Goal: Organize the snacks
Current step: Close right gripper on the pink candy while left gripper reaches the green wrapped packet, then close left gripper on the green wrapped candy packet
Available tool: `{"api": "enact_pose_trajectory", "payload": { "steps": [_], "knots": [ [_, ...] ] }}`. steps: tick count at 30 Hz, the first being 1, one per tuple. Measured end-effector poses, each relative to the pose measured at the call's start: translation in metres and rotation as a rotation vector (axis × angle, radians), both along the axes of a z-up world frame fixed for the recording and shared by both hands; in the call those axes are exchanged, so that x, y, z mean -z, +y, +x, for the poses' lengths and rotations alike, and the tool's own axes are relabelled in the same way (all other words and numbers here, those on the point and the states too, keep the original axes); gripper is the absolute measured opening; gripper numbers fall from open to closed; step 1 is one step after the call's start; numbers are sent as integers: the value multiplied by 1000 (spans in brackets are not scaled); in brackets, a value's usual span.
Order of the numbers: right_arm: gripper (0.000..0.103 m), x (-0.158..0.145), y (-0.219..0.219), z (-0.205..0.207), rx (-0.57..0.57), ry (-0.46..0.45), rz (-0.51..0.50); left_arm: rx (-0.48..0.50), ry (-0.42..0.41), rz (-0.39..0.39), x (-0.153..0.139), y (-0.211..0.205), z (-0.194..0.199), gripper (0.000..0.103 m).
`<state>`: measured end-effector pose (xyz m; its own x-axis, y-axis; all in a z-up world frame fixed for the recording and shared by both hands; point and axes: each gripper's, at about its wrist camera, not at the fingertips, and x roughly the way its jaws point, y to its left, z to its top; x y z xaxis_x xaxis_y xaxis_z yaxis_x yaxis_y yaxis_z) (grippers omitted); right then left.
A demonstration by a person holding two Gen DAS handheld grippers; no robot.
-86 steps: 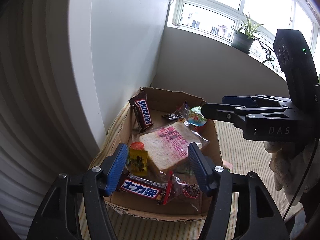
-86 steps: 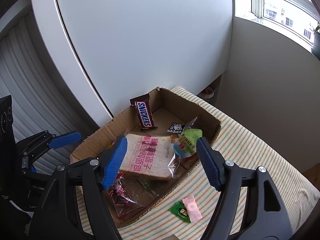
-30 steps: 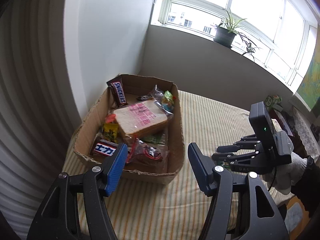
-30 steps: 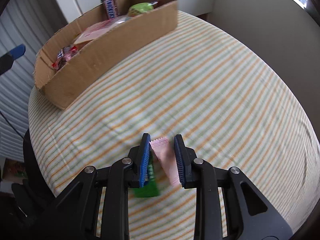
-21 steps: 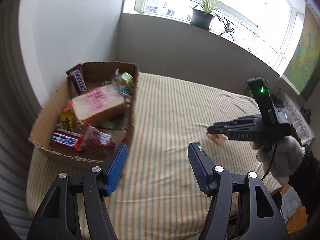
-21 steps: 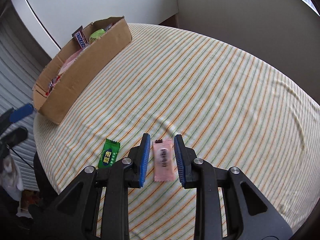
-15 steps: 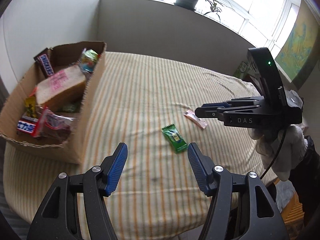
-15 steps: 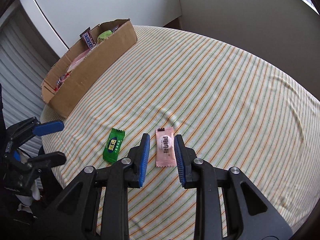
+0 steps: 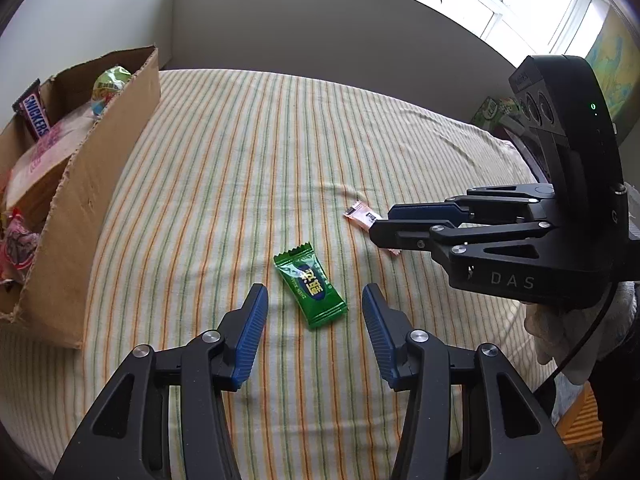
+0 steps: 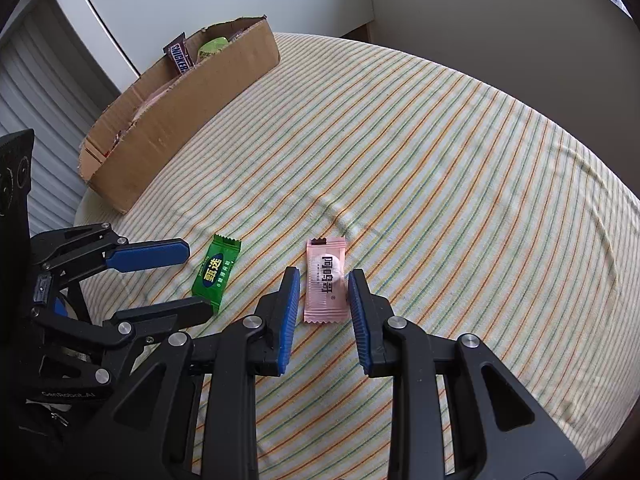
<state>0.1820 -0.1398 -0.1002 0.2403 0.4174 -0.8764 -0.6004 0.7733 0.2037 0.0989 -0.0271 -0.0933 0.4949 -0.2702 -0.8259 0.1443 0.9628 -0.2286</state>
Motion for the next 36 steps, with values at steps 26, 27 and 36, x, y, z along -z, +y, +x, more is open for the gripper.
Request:
{"api": "enact_pose_trajectory", "payload": {
  "steps": [26, 27, 36],
  "knots": [
    [21, -9, 8, -16, 3, -69, -78, 33, -28, 116, 0, 3, -4, 12],
    [21, -10, 7, -16, 8, -71, -76, 32, -27, 114, 0, 4, -4, 12],
    [21, -15, 2, -19, 26, -75, -70, 47, -31, 156, 2, -2, -6, 12]
  ]
}}
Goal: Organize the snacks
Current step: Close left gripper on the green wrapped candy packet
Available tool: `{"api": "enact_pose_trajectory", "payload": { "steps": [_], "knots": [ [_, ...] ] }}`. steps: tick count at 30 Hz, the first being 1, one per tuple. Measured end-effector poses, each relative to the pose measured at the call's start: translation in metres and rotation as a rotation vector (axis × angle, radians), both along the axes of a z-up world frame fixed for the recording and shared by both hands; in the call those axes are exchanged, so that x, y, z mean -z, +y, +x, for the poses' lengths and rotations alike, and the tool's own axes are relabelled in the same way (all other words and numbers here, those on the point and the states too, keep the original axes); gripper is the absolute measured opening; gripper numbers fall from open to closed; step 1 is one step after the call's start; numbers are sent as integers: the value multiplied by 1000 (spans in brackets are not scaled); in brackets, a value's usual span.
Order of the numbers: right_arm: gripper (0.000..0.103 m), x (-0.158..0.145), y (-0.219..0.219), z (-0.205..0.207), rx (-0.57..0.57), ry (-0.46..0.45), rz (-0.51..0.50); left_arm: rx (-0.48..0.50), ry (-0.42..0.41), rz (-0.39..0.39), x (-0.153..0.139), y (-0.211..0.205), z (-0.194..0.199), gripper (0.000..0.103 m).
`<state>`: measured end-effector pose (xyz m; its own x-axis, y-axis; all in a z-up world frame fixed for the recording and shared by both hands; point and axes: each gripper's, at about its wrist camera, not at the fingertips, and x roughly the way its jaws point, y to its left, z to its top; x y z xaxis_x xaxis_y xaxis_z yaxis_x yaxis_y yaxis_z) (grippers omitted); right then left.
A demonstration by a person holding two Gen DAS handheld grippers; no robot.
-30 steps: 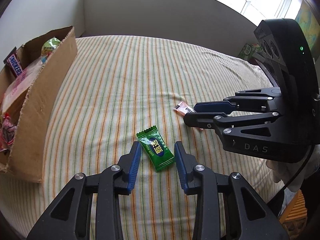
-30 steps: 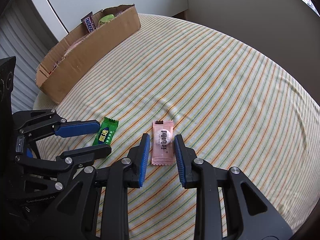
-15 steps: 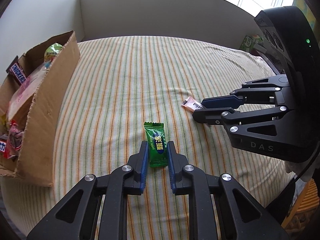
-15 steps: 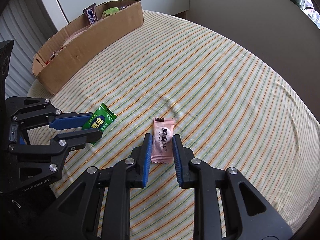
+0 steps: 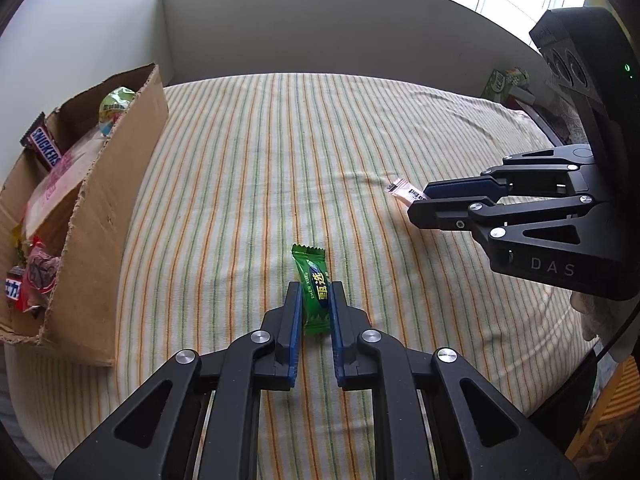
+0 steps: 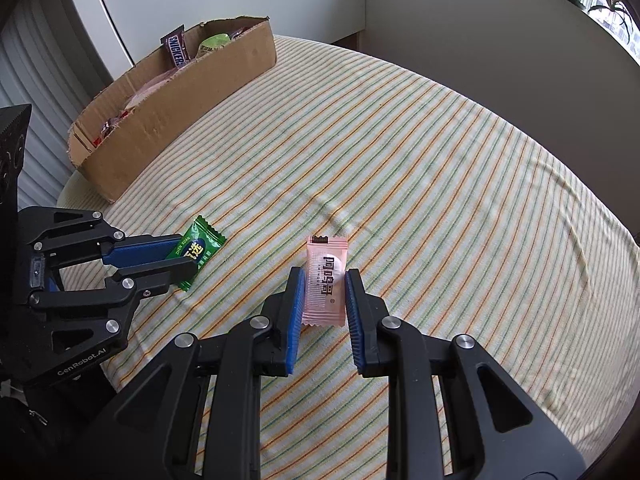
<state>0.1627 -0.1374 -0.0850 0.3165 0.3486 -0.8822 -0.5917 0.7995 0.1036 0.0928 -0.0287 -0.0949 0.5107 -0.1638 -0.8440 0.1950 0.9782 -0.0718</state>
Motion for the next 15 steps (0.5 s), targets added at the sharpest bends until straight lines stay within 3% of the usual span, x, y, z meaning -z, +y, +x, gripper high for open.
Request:
{"api": "enact_pose_trajectory", "payload": {
  "steps": [2, 4, 9, 11, 15],
  "knots": [
    [21, 0, 0, 0, 0, 1, 1, 0, 0, 10, -1, -2, 2, 15],
    [21, 0, -1, 0, -1, 1, 2, 4, 21, 16, 3, -2, 4, 27],
    [21, 1, -4, 0, 16, 3, 8, 20, -2, 44, 4, -6, 3, 27],
    [21, -1, -6, 0, 24, 0, 12, 23, -11, 53, 4, -7, 4, 21],
    [21, -8, -7, -1, 29, -15, 20, 13, -11, 30, 0, -3, 5, 21]
  ]
}}
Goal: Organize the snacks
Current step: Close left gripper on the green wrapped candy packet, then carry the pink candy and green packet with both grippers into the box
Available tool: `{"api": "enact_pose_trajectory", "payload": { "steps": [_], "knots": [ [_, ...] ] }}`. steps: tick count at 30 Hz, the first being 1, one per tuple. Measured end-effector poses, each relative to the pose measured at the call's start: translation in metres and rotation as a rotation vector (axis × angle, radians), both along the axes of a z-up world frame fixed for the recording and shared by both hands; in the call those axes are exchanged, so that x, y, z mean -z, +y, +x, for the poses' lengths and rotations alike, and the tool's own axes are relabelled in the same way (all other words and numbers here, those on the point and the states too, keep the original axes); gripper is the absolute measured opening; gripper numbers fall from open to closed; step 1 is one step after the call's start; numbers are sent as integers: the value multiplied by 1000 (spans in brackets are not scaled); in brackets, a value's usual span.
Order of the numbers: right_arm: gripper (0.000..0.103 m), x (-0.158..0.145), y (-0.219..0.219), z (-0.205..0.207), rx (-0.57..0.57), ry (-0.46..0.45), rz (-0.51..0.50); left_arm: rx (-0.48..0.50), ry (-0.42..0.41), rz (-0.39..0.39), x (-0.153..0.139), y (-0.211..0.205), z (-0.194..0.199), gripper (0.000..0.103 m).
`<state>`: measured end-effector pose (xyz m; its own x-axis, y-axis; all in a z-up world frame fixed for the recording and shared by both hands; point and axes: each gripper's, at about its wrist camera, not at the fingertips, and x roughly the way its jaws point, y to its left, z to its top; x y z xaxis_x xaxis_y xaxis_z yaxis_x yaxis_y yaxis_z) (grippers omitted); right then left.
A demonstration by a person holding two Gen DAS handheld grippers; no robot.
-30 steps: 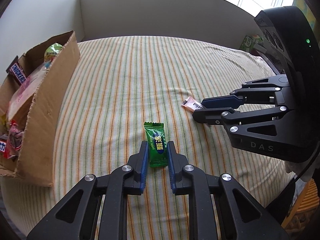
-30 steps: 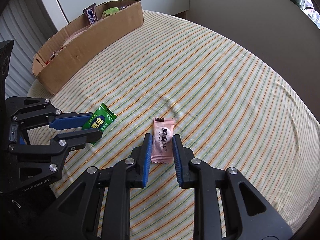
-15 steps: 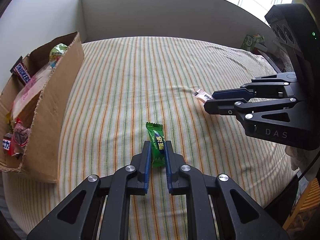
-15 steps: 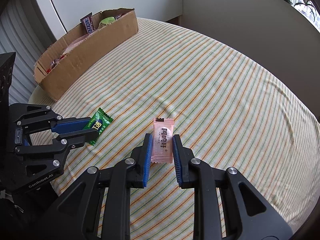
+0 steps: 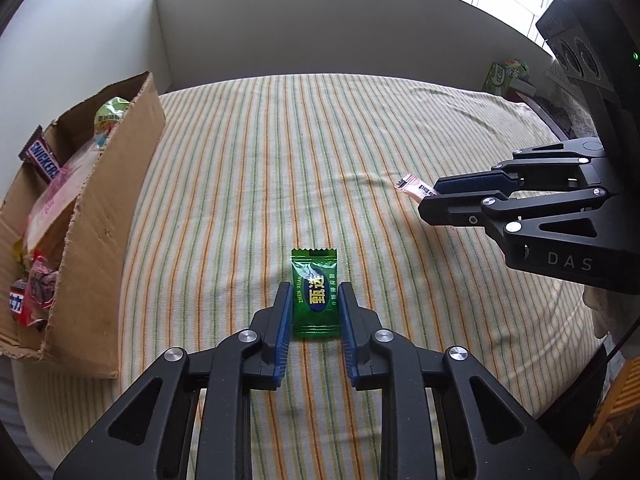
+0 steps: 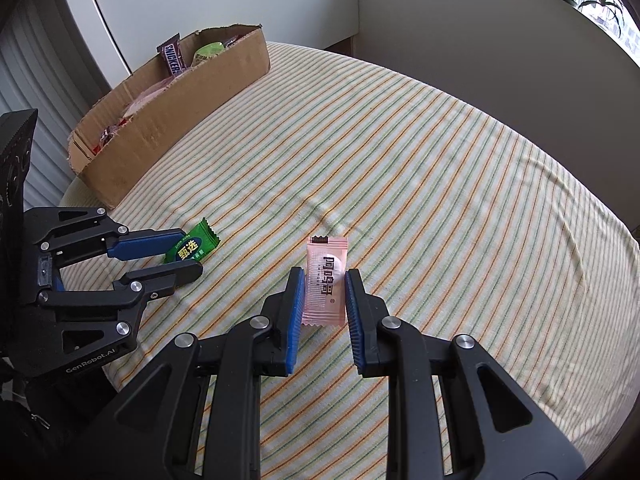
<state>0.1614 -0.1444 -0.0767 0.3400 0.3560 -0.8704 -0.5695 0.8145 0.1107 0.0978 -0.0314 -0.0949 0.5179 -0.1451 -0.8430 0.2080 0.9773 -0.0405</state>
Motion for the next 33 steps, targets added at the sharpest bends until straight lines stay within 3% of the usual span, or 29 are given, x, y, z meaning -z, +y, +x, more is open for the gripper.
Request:
{"api": "enact_pose_trajectory", "payload": {
  "steps": [19, 33],
  "knots": [
    [21, -69, 59, 4, -61, -131, 80, -85, -187, -4, -78, 58, -15, 21],
    [21, -86, 137, 25, -134, -131, 164, -222, -230, -23, -88, 130, -4, 21]
  ]
}}
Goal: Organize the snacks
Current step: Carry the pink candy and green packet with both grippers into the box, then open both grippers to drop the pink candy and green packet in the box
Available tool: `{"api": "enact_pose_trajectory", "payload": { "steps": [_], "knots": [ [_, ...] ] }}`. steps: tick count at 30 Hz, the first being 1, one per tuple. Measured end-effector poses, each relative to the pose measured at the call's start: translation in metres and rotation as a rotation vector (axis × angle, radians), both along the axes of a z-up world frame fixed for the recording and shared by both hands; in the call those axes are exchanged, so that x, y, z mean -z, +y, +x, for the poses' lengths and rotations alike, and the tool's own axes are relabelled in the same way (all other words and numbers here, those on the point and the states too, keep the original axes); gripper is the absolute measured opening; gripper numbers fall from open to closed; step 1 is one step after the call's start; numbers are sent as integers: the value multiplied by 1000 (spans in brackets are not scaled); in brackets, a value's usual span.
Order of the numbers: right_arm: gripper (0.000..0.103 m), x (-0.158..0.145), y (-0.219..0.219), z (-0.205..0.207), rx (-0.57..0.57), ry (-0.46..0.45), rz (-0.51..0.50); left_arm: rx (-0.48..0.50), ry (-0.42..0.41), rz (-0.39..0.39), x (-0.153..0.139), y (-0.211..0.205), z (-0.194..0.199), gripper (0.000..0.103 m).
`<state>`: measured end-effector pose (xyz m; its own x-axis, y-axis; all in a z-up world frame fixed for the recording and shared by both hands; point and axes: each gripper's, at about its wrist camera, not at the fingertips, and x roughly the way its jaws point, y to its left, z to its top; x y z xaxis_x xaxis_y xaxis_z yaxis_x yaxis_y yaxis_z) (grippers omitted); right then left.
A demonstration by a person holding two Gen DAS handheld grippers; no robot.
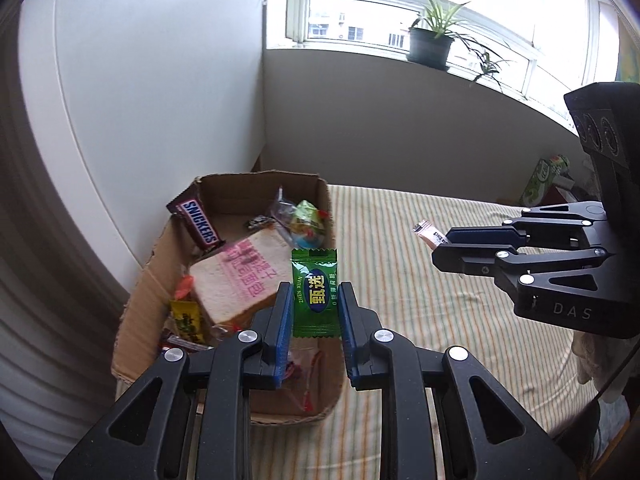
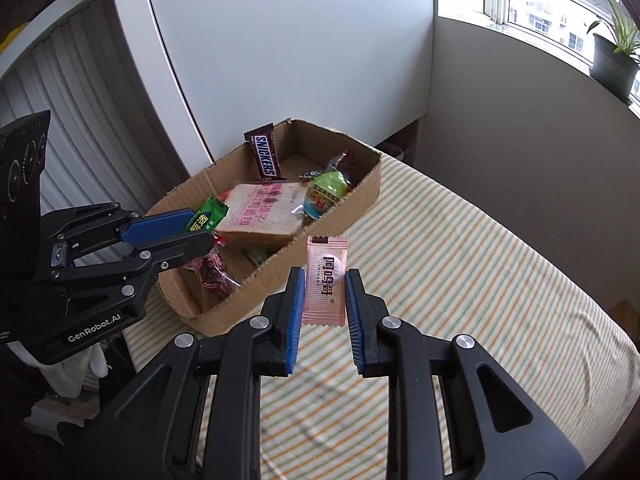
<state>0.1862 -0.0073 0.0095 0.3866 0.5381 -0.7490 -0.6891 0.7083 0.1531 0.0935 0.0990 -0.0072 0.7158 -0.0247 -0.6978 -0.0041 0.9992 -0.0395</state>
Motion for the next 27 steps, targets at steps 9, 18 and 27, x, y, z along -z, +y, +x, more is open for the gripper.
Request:
{"api": "enact_pose_trajectory", "payload": {
  "steps": [9, 18, 27],
  "knots": [
    [21, 6, 54, 3, -79, 25, 22, -81, 18, 3, 6, 40, 1, 21],
    [60, 1, 59, 9, -35, 19, 58, -140, 2, -1, 3, 60, -3, 62],
    [60, -7, 30, -3, 6, -2, 57, -156, -28, -18, -6, 56, -20, 62]
  ]
}}
